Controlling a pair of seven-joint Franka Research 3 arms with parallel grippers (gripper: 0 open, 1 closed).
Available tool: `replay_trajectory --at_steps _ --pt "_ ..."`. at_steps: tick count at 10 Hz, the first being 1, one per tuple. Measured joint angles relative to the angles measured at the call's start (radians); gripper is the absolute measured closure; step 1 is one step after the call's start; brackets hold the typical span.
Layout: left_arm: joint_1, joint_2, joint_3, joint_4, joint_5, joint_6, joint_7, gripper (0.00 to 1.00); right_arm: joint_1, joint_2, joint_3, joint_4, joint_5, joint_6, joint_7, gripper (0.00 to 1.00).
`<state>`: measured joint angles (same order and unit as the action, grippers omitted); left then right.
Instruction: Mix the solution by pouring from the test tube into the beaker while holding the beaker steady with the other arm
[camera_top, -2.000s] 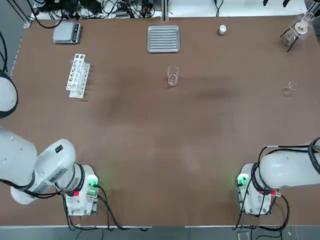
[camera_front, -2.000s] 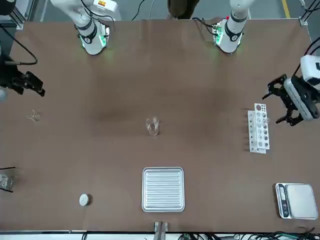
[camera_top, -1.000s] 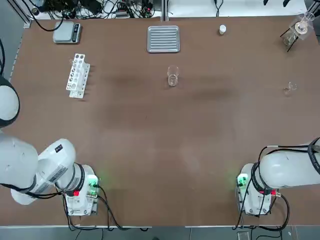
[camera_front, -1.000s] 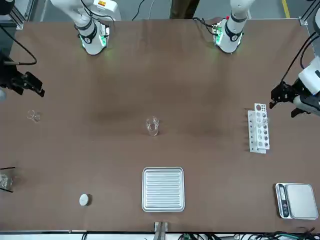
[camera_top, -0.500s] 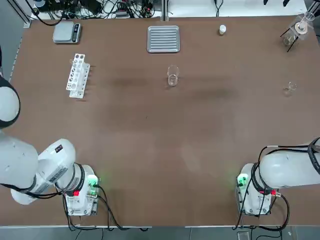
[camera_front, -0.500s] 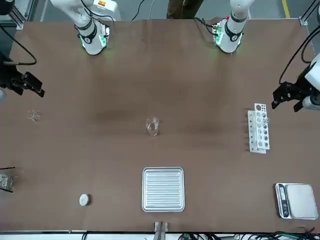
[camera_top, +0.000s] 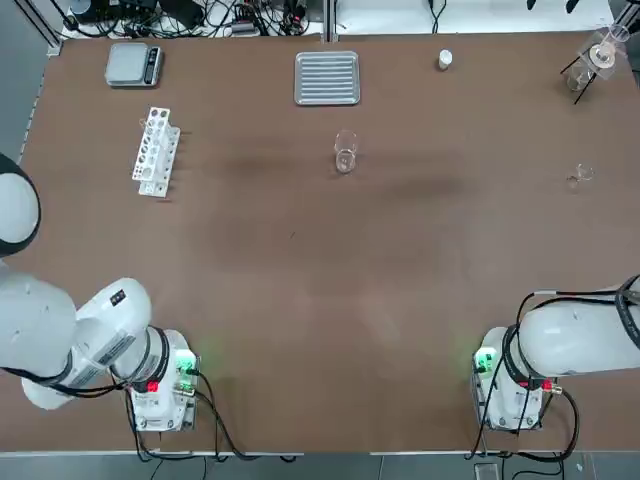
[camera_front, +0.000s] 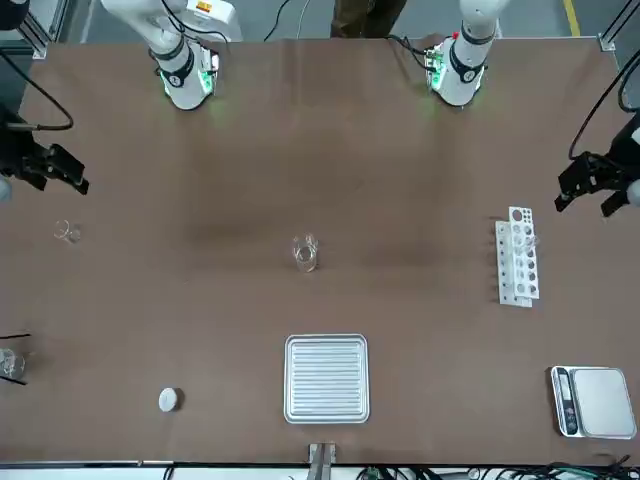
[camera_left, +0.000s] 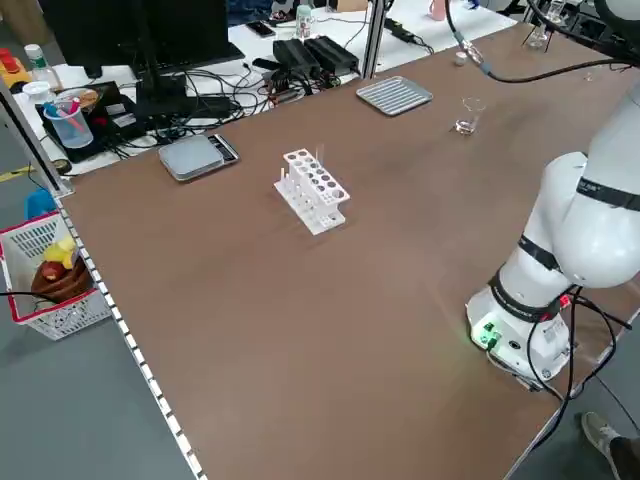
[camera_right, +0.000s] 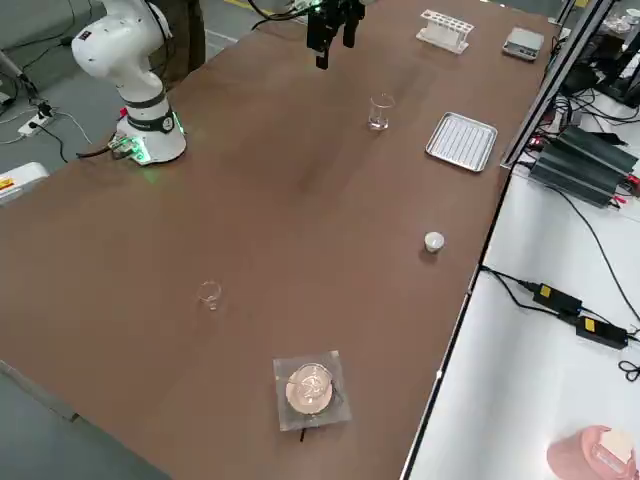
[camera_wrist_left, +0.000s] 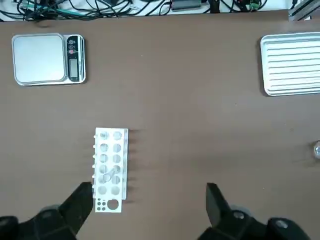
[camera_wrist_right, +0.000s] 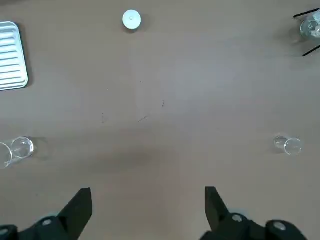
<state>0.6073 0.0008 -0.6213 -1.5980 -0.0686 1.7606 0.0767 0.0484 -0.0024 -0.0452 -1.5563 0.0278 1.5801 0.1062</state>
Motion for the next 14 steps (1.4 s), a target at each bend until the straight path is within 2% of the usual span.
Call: replay_trajectory --at_steps 2,3,7,10,14 --pt "-0.206 0.001 0.202 0.004 0.0 -0.058 -0.002 0.0 0.0 0.0 0.0 0.0 0.0 0.0 0.0 0.0" --pt "-0.277 0.001 0.272 0.008 0.0 -0.091 -0.009 0.0 0.0 0.0 0.0 0.0 0.0 0.0 0.0 0.0" --pt "-0.447 0.002 0.362 0.025 0.07 -0.146 -0.172 0.0 0.0 0.0 0.0 0.0 0.0 0.0 0.0 0.0" --pt "-0.495 0.002 0.438 0.025 0.07 -0.148 -0.098 0.0 0.0 0.0 0.0 0.0 0.0 0.0 0.0 0.0" --pt "-0.501 0.033 0.457 0.059 0.058 -0.139 -0.097 0.0 0.0 0.0 0.0 0.0 0.0 0.0 0.0 0.0"
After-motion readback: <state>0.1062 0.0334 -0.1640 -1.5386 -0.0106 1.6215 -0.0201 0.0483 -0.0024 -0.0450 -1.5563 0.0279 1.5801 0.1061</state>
